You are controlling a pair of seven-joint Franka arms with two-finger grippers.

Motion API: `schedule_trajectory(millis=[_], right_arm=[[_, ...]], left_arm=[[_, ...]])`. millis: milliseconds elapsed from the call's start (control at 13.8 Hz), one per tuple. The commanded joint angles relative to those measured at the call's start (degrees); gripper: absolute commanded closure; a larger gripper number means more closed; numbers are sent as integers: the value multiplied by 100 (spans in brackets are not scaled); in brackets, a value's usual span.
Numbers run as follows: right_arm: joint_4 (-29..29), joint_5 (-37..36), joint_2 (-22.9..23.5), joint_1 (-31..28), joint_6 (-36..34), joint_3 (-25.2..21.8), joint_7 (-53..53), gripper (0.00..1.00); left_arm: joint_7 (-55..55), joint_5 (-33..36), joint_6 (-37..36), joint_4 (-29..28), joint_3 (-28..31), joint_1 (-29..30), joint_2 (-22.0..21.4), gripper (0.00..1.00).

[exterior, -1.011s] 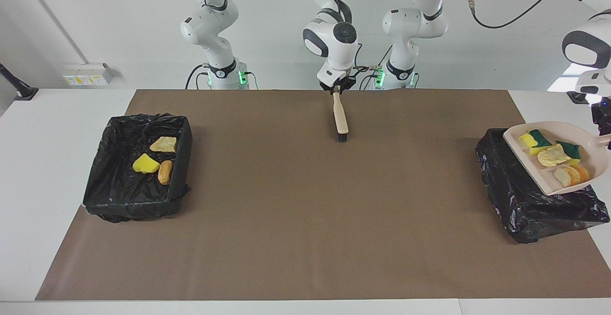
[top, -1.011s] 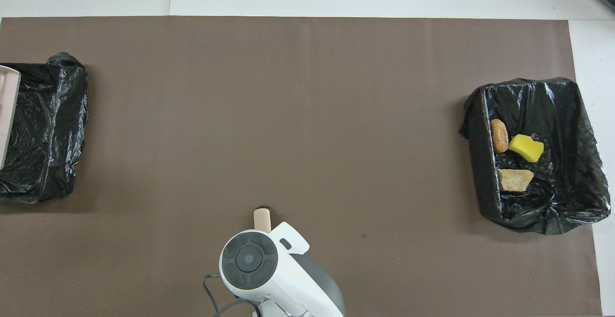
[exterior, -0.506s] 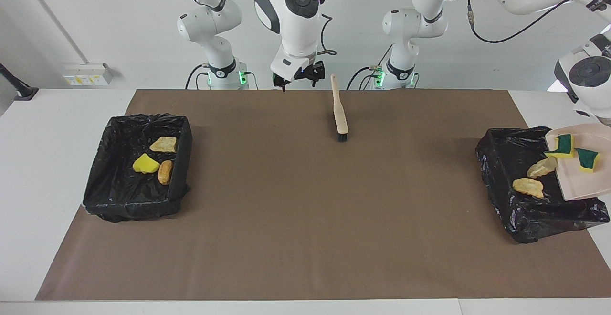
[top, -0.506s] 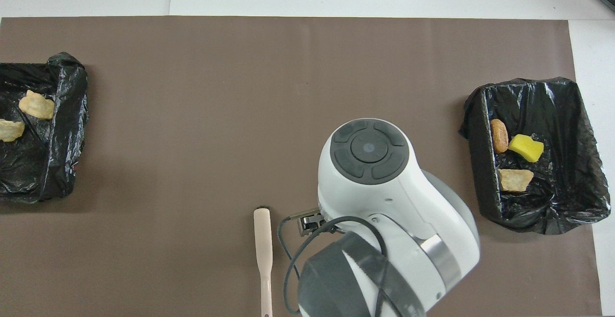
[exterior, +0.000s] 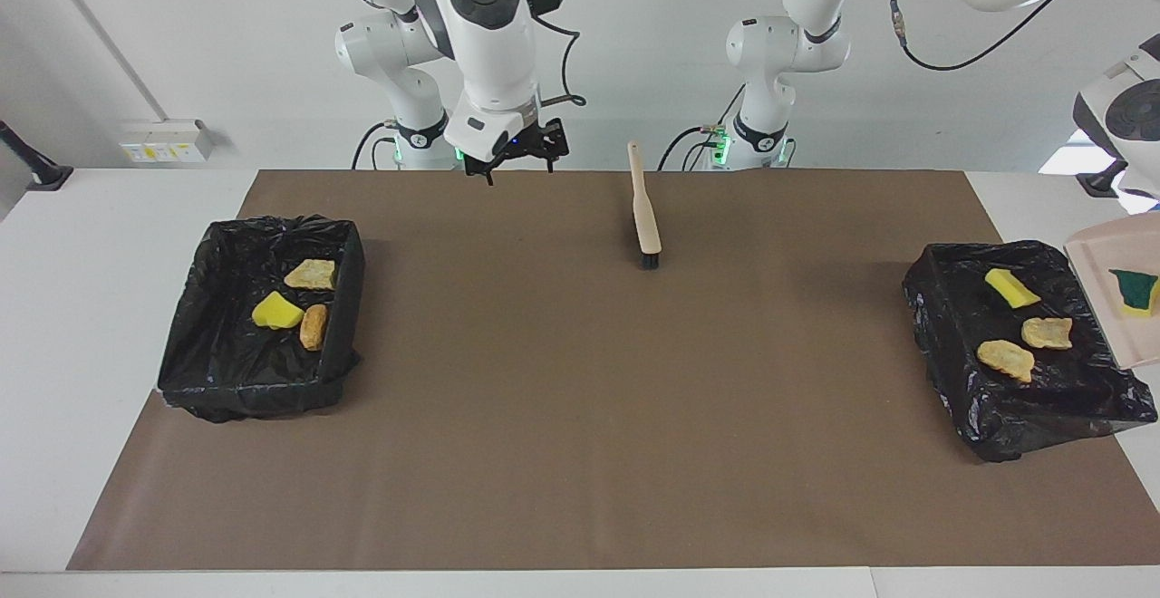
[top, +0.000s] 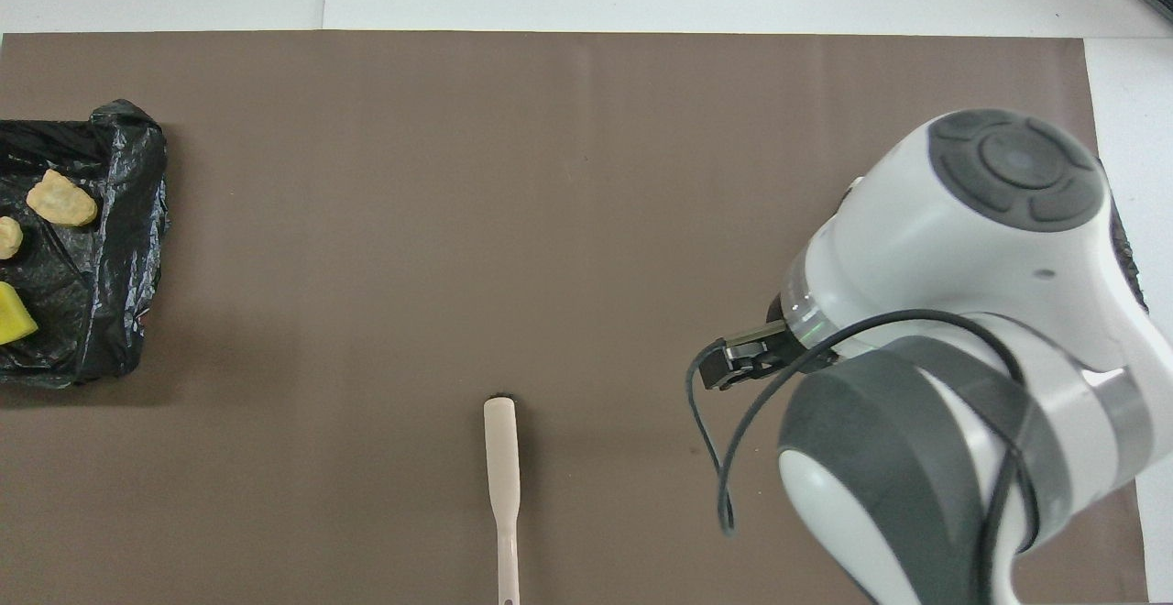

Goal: Sweep and dump trash in bin

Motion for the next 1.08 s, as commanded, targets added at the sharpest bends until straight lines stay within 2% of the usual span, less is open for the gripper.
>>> schedule_trajectory(millis=[0,217,433,578,795,867,1011], right_arm=[[12,-84,-119,-710,-120,87,-797,0],[12,-189,-127,-1160,-76,44,-1249,0],[301,-890,-40,-1590,116,34,-1249,0],[302,-1279,-39,-1784,633,8,-1240,0],[302,-983,-57,-1917,671,-456,-1092,0],[293,-555,-118,-1917,662,-571,-803,0],[285,-462,-232,-1891,636,-590,-721,0]], left_arm=[[-159,134,-511,39,-421,-31,-199,100],[-273,291,-916,-48,-695,-48,-287,100],[-806,1256,-944,-661,-791,-48,-673,100],[-1422,1653,-1048,-961,-853,-57,-780,100],[-2494,2329,-1724,-1322,-1116,-153,-736,100],[-2532,2374,-1848,-1332,-1195,-162,-736,100],[-2645,2401,-2094,-1384,-1301,-197,-719,100]])
